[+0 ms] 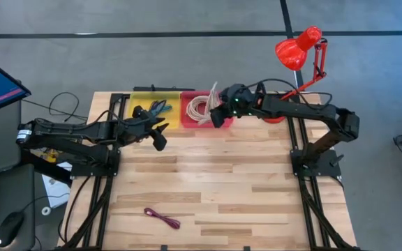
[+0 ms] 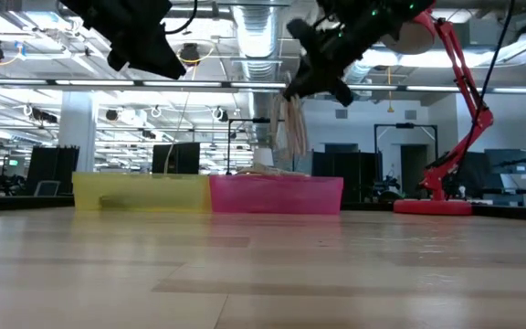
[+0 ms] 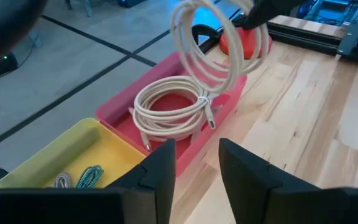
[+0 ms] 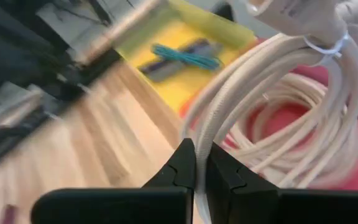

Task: Pick & Place USB Port
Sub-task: Put the brown HDMI cable into the pink bin

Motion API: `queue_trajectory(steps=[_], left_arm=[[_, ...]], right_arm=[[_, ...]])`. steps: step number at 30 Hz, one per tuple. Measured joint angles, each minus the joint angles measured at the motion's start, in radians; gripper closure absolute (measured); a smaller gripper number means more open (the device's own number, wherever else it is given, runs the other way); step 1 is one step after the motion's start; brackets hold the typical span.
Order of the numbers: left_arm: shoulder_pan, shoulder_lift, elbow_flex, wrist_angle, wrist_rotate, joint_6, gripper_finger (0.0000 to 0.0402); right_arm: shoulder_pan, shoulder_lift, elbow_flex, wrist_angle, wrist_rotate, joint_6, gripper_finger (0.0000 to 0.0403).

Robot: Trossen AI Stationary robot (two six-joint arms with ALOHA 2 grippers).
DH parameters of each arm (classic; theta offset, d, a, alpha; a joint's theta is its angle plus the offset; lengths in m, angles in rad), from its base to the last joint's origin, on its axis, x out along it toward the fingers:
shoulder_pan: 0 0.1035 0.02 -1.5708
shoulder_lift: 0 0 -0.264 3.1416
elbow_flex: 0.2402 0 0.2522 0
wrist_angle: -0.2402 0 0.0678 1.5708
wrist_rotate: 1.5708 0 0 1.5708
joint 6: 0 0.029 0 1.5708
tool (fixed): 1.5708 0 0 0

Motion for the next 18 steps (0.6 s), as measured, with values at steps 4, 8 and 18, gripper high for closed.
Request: queue_trajectory(steps=[4, 8, 18], left_arm=[[0.0, -0.008, -0.001, -0.017, 0.0, -0.003, 0.0289], [0.0, -0.029, -0.001, -0.013, 0.0, -0.003, 0.0296], [0.0, -0.092, -0.002, -0.017, 0.0, -0.004, 0.0305]], right_arm=[[-0.036, 0.039, 0.001, -0.056, 0.039, -0.015, 0.0399], [-0.068, 0.074, 0.001, -0.102, 0.078, -0.027, 0.0399], [-0.096, 0.209, 0.001, -0.097, 0.069, -0.066, 0.0399]])
